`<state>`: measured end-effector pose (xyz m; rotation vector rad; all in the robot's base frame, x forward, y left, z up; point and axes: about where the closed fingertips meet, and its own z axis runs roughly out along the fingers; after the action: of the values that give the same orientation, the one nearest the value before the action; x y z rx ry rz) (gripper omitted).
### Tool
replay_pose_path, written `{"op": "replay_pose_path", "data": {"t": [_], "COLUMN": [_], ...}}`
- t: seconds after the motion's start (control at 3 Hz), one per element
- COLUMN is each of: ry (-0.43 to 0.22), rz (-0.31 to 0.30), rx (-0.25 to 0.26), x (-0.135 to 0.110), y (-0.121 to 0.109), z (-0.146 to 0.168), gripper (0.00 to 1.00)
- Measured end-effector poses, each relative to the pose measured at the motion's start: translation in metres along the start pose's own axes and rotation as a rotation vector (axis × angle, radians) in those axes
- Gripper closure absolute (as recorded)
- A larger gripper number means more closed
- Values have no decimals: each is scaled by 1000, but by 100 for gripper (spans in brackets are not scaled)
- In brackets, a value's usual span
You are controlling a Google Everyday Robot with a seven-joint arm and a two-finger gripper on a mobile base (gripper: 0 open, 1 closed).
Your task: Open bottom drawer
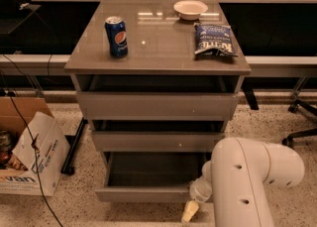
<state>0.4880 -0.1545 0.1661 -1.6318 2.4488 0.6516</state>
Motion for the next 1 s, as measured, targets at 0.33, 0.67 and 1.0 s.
{"op": "replay_pose_path", "data": {"t": [0.33, 0.67, 1.0], "ry": [0, 0, 0], "rz": [0, 0, 0], "rx": [0, 0, 0], "x": [-2, -3, -3], "y": [2, 2, 3], "z": [-5, -7, -8], "gripper": [17, 40, 43]}}
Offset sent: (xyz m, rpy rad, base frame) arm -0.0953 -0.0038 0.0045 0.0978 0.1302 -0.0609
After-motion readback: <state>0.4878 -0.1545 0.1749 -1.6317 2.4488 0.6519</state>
